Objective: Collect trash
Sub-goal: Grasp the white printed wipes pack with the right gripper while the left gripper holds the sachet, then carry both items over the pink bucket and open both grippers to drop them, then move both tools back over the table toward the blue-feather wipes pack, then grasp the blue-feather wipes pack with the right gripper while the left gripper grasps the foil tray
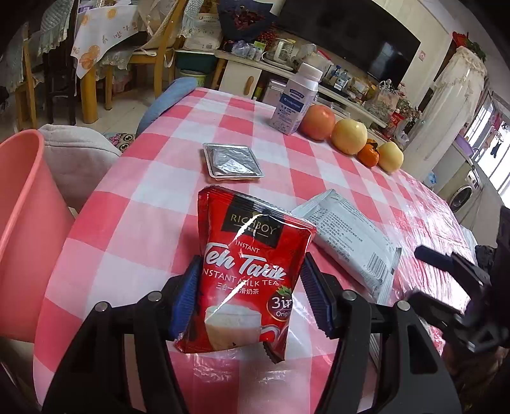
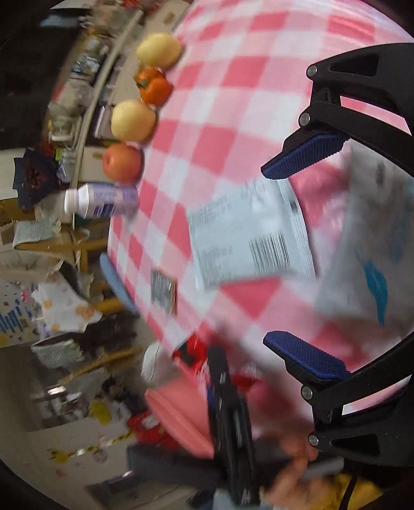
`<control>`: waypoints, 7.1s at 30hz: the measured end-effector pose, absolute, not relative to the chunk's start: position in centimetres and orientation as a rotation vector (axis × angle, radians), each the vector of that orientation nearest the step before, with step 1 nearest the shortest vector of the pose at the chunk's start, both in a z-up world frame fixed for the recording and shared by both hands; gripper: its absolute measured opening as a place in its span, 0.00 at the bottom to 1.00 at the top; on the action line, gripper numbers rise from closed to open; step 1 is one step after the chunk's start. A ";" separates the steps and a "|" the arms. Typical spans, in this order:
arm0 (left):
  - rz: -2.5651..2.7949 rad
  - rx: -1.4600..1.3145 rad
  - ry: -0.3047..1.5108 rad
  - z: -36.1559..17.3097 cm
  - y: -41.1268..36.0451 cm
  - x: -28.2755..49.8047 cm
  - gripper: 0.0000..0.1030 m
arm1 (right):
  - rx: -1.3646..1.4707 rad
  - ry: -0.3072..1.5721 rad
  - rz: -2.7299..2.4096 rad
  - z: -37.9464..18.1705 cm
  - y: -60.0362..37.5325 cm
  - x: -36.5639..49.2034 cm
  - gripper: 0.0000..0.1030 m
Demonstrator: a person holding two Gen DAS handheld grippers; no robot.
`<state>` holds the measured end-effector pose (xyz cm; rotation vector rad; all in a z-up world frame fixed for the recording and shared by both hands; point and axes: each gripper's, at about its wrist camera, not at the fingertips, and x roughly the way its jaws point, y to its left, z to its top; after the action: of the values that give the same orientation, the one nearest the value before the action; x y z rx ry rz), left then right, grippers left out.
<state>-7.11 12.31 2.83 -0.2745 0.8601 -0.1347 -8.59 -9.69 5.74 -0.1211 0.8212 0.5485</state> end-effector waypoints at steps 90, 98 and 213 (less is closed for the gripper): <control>0.325 -0.498 0.685 7.1 38.1 -15.5 0.74 | -0.243 0.658 0.913 14.2 23.3 -11.1 0.79; 0.321 -0.351 0.596 9.3 36.9 -18.2 0.85 | -0.131 0.658 0.784 14.2 17.0 -11.3 0.86; 0.035 -0.115 0.939 1.5 10.5 7.0 0.84 | -0.207 0.916 0.484 1.3 -6.4 -12.2 0.94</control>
<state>7.04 10.49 1.51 -0.1151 0.9386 0.0348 -12.22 -6.42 1.27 -0.2075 0.9157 0.4838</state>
